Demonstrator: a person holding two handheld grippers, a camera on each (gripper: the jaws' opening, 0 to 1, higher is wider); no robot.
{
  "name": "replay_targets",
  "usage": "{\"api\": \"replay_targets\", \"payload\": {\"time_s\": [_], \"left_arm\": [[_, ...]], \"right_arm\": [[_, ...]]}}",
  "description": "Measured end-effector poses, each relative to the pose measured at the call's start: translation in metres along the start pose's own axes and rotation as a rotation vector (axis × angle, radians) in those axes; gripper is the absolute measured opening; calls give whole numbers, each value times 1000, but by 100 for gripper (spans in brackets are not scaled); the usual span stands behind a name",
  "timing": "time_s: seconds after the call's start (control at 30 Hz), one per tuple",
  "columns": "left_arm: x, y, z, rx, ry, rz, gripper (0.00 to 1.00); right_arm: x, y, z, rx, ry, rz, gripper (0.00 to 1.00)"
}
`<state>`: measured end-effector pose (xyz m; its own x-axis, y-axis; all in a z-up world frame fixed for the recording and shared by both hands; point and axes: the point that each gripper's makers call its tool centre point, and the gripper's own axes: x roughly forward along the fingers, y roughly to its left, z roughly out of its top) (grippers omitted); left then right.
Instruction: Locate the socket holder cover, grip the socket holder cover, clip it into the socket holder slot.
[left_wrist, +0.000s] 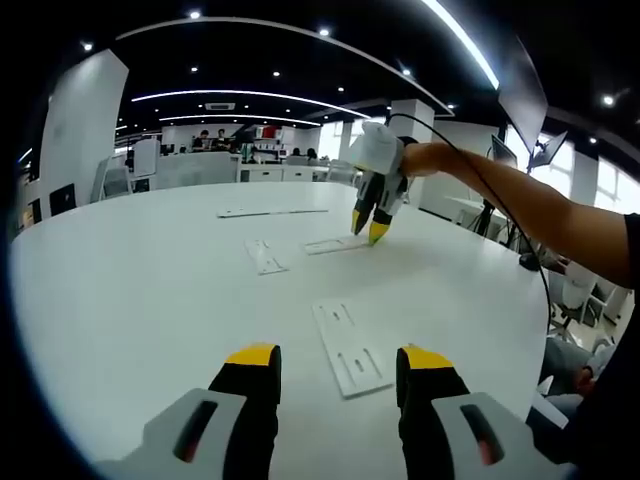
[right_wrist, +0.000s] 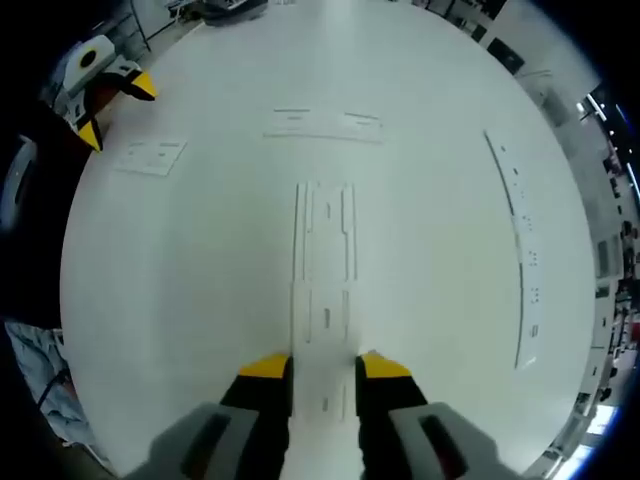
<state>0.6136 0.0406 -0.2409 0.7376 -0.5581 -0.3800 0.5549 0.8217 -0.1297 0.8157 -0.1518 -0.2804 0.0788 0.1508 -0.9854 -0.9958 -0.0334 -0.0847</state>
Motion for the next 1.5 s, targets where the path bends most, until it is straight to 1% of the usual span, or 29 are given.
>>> {"api": "replay_targets", "payload": {"time_s": [0.1,0.2,0.3,0.43,0.6,0.67,0.7,0.73,0.9,1.0,1.03,1.07,1.13,1.17,1.3,1.4,1.5], "left_arm": [[-1,5,0,1,-2,11,46],[-1,9,2,-4,-4,16,46],[-1,8,2,-5,-6,15,46],[1,9,0,-12,0,9,46],[-1,12,-1,-16,-1,16,46],[-1,12,-1,-15,-1,16,46],[-1,11,-1,-14,-1,16,46],[-1,11,-1,-13,-2,16,46],[-1,9,0,-11,-5,10,46],[-1,8,1,-10,-9,4,46],[-1,8,1,-11,-11,2,46],[-1,8,1,-14,-11,-1,46],[-1,11,0,-27,-11,-7,46],[-2,15,0,-40,-13,-3,46],[-6,20,2,-41,-18,19,46],[-6,18,2,-42,-21,21,46],[-5,14,0,-39,-11,13,46]], "right_arm": [[0,-1,3,3,-2,-1,26],[0,-1,7,5,-19,-4,26],[0,-3,11,16,-3,-8,26],[0,-2,10,14,3,-10,26],[-1,-1,11,18,-9,-11,26],[-1,-1,11,10,-14,-19,26],[0,-1,15,-13,-33,-23,26],[1,2,14,-21,-25,-26,26],[2,4,17,-21,-11,-26,26],[2,5,20,-9,-8,-24,26],[2,5,22,-2,-11,-24,26],[3,5,26,10,-33,-26,26],[3,6,28,16,-43,-27,26],[3,6,29,18,-48,-28,26],[5,7,39,21,-86,-31,26],[5,5,48,19,-122,-26,26],[5,2,55,19,-142,-25,26]]}}
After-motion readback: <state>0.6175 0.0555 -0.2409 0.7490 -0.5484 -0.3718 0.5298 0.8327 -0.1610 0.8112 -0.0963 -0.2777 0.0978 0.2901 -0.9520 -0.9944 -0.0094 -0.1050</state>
